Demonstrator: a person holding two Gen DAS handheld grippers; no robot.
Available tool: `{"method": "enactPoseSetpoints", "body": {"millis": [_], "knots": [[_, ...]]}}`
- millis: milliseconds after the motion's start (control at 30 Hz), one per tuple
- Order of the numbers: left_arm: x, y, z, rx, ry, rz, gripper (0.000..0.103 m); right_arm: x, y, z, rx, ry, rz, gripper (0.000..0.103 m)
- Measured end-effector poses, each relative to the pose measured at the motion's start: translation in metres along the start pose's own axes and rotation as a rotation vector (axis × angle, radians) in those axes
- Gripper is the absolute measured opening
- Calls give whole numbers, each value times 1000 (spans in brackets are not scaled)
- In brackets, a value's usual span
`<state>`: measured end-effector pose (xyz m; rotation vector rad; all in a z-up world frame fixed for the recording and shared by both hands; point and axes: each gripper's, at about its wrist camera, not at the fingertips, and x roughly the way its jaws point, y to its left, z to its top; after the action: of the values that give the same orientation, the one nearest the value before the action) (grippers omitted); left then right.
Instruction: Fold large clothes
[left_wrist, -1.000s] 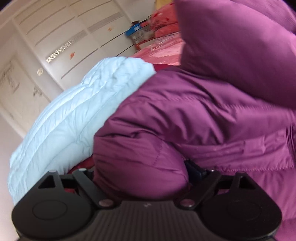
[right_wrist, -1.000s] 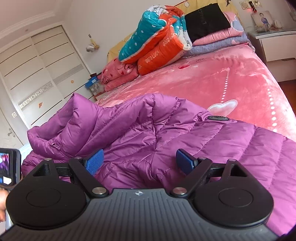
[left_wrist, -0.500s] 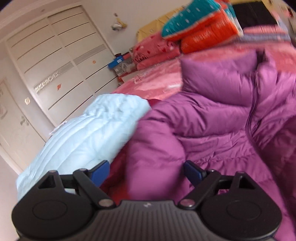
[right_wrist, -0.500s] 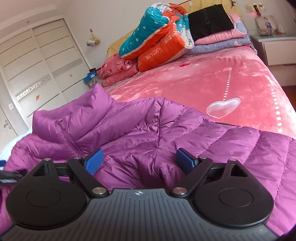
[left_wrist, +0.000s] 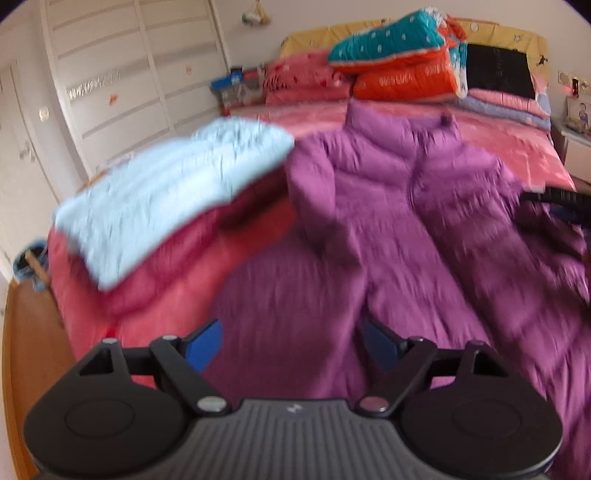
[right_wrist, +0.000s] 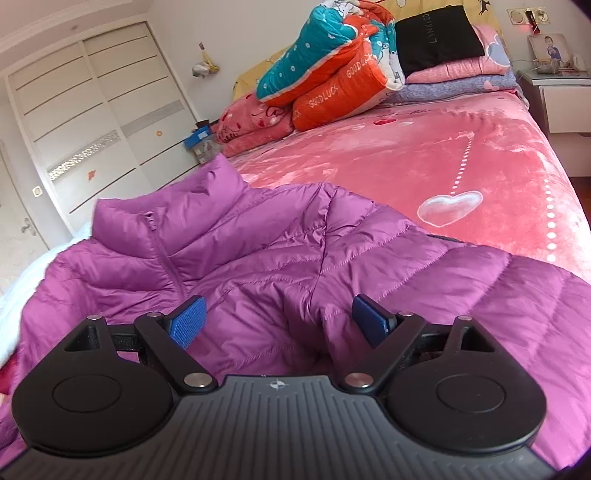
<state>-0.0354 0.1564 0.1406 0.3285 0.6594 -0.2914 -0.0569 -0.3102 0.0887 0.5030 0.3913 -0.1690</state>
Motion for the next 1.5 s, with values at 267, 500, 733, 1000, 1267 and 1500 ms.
{"method": "enactPoseSetpoints", "body": {"millis": [267, 500, 733, 1000, 1267, 1500], "knots": [[-1, 20, -52, -127, 91, 77, 80, -46, 5, -18, 49, 29, 19, 103], [18, 61, -50, -245, 61, 281, 70, -99, 23, -44, -6, 68, 56, 103], [27, 122, -40, -365, 40, 542, 75, -150, 45, -69, -141, 105, 106, 103], [15, 151, -48, -378, 89, 358, 96, -181, 65, -91, -270, 145, 133, 103], [-27, 197, -89, -616, 91, 182, 96, -190, 78, -102, -326, 162, 138, 103], [-81, 148, -96, -370, -22, 63, 92, -199, 77, -106, -332, 181, 123, 103]]}}
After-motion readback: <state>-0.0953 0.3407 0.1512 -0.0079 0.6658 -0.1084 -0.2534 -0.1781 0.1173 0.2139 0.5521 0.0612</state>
